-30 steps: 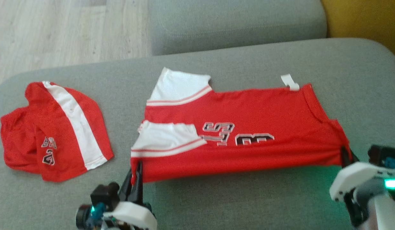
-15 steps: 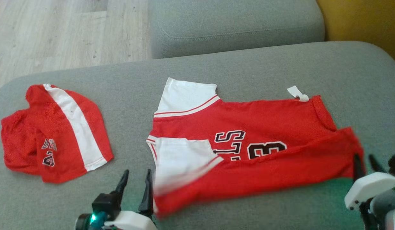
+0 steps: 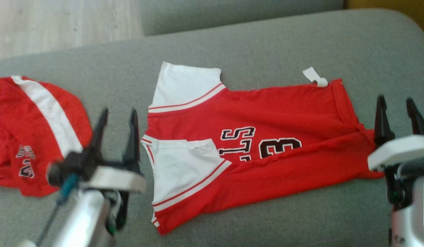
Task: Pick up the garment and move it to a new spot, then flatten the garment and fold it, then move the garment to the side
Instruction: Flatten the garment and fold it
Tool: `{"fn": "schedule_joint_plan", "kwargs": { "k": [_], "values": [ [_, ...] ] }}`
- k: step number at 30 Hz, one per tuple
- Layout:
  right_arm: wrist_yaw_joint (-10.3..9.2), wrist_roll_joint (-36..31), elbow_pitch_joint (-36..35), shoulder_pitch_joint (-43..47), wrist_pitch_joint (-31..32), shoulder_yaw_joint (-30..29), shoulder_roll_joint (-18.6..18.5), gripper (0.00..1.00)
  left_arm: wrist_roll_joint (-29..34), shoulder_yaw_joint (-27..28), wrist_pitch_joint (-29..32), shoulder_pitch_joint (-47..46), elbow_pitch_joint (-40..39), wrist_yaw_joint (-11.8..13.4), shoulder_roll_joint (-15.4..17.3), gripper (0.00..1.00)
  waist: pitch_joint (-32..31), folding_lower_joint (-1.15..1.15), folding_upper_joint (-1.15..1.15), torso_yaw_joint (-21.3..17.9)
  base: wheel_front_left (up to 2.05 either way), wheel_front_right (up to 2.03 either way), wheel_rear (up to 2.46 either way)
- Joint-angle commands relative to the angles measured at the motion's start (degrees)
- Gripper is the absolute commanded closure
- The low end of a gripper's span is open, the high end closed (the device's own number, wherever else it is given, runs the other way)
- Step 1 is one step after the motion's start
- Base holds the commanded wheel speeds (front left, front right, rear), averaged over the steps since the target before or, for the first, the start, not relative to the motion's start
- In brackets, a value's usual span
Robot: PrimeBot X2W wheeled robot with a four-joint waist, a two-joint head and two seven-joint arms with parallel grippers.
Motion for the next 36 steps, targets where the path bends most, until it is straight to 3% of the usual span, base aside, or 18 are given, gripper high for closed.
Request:
{"fn": "schedule_joint_plan", "kwargs": {
  "k": [1,6,11,14,18,23,36],
  "values": [
    [-0.05,0.03,-2.27,-3.35,-0.51,1.94,-0.55,0.0,0.4,2.75,0.08,-4.25,-2.2,-0.38,1.9,0.0,2.45,-0.01,0.0,-1.45,0.0,0.0,0.0],
    [-0.05,-1.14,-2.29,-9.26,-0.42,3.7,-0.55,0.0,-0.83,3.58,4.88,-14.91,-2.1,-4.28,5.11,0.0,6.82,-0.01,0.0,-2.99,0.0,0.0,0.0],
    [-0.05,-2.82,-1.45,-15.41,-0.46,4.95,-0.55,0.0,-2.1,2.33,14.36,-28.51,3.64,-9.53,10.02,0.0,11.69,-0.01,0.0,-4.3,0.0,0.0,0.0],
    [-0.05,-3.4,-0.54,-18.61,-0.63,5.83,-0.55,0.0,-4.27,-0.26,21.15,-35.28,8.79,-11.11,11.88,0.0,13.85,-0.01,0.0,-5.22,0.0,0.0,0.0],
    [-0.05,-3.79,0.93,-22.05,-1.21,7.5,-0.55,0.0,-8.52,-5.27,29.12,-41.6,14.39,-11.56,14.27,0.0,16.22,-0.01,0.0,-6.7,0.0,0.0,0.0],
    [-0.05,-3.64,2.42,-24.67,-2.03,9.51,-0.55,0.0,-14.84,-12.63,34.75,-45.36,17.93,-11.59,17.71,0.0,18.63,-0.01,0.0,-8.44,0.0,0.0,0.0],
    [-0.05,-2.18,3.83,-26.93,-4.1,11.98,-0.55,0.0,-25.69,-23.54,36.3,-49.9,19.9,-11.61,23.6,0.0,21.73,-0.01,0.0,-11.35,0.0,0.0,0.0]
  ]
}}
